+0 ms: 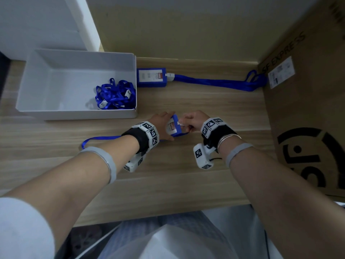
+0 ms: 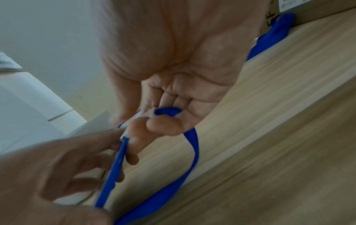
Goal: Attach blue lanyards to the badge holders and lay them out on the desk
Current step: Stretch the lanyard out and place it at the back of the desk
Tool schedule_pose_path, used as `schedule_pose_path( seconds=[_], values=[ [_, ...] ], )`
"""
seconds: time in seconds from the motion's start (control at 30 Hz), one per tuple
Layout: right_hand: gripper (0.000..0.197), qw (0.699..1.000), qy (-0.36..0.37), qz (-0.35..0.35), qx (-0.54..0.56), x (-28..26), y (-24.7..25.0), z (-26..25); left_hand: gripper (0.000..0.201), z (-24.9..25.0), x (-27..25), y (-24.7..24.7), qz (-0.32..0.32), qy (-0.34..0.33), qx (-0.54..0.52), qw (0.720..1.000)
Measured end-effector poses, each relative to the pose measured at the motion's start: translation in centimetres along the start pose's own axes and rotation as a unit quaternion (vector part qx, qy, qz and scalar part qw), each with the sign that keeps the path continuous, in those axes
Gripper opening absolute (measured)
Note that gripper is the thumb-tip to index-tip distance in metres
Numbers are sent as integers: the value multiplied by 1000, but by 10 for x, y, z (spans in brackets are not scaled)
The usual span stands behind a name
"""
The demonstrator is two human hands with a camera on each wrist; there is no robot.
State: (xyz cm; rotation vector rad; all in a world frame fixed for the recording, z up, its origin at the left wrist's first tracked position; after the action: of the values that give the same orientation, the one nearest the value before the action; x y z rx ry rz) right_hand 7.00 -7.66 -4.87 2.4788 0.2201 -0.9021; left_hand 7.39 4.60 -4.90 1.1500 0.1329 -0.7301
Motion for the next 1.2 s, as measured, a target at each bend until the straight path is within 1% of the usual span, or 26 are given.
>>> schedule_pose_path(
  seconds=[0.03, 0.07, 0.17, 0.23, 0.3, 0.33, 0.47, 0.53, 0.63, 0.73, 0.8, 0.9, 0.97, 1.03, 1.13, 1.2],
  values=[
    [26, 1000, -4, 3, 0, 1, 3, 1, 101, 1, 1, 2, 5, -1, -1, 1000],
    [26, 1000, -4, 8, -9, 2, 7, 2, 99, 2, 3, 5, 10, 0, -10, 1000],
    [5, 999, 24, 29, -39, 0, 27, -3, 93, 5, 9, 18, 40, 10, -45, 998],
    [12, 997, 39, 47, -40, 1, 44, -7, 87, 5, 17, 31, 59, 16, -43, 997],
    [26, 995, 36, 74, -62, 7, 64, -5, 81, 4, 27, 45, 75, 18, -26, 997],
    [29, 992, 36, 90, -76, 10, 75, -5, 79, 4, 32, 53, 86, 20, -18, 996],
    [23, 977, 40, 189, -93, 19, 126, -11, 80, -6, 52, 86, 118, 46, 26, 992],
    [19, 968, 33, 227, -98, 23, 152, -17, 77, -10, 62, 101, 125, 61, 51, 989],
    [9, 960, 18, 269, -74, 30, 188, -21, 75, -18, 78, 118, 117, 92, 74, 986],
    [23, 940, 10, 302, -161, 35, 220, -26, 70, -27, 94, 130, 106, 124, 87, 983],
    [25, 937, -4, 304, -171, 40, 238, -25, 68, -32, 103, 134, 102, 139, 91, 981],
    [27, 937, -29, 295, -185, 52, 257, -21, 58, -37, 114, 136, 105, 165, 88, 977],
    [28, 925, -40, 302, -229, 60, 270, -16, 57, -40, 121, 136, 108, 179, 91, 974],
    [27, 915, -57, 312, -249, 64, 282, -9, 60, -42, 128, 134, 99, 188, 95, 973],
    [23, 903, -88, 313, -280, 71, 294, 1, 61, -47, 135, 131, 83, 198, 97, 972],
    [20, 896, -118, 301, -305, 73, 298, 8, 60, -48, 136, 129, 80, 202, 102, 971]
  ],
)
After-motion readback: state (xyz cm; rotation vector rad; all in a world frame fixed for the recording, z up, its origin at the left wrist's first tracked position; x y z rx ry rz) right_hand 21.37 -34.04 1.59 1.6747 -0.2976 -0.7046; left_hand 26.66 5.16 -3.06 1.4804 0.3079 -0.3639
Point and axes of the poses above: each hand's wrist, its own x-axis towards the middle knuckle, its own y-axis out of the back of the hand, z = x × y, the point moved 8 cm from there along x, towards the middle knuckle, and after that the axes turned 6 degrees about z, right-handed, at the moved point
